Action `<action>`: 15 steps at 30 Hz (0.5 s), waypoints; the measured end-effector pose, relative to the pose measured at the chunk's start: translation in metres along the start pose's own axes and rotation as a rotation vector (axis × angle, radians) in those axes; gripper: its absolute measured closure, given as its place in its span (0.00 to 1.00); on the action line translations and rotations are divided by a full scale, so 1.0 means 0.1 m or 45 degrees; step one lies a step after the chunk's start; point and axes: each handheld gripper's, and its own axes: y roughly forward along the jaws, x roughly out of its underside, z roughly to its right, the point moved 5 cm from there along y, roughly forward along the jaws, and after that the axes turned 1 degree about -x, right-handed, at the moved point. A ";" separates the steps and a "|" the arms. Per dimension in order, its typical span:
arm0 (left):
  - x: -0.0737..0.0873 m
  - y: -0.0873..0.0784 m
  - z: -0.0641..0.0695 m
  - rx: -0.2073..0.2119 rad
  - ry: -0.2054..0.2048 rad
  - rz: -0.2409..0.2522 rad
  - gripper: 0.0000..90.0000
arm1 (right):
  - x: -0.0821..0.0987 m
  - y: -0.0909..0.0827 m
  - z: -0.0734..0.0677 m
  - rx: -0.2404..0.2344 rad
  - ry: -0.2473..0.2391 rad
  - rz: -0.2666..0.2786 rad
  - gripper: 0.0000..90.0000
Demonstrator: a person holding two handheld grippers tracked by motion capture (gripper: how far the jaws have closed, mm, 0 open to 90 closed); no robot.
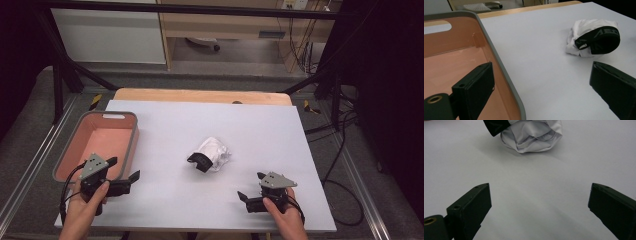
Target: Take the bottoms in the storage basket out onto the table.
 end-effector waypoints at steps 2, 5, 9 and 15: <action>0.01 -0.01 -0.01 -0.018 0.013 -0.001 0.06 | 0.00 0.00 0.00 0.001 0.001 0.000 0.05; 0.04 0.00 -0.03 -0.021 0.002 -0.004 0.06 | 0.00 0.00 0.00 0.000 0.000 0.002 0.05; 0.07 0.01 -0.08 -0.035 -0.004 -0.010 0.06 | 0.00 0.00 0.00 -0.002 -0.001 -0.002 0.05; 0.12 0.01 -0.15 -0.055 -0.009 -0.020 0.06 | 0.00 0.00 -0.01 -0.004 -0.005 -0.004 0.05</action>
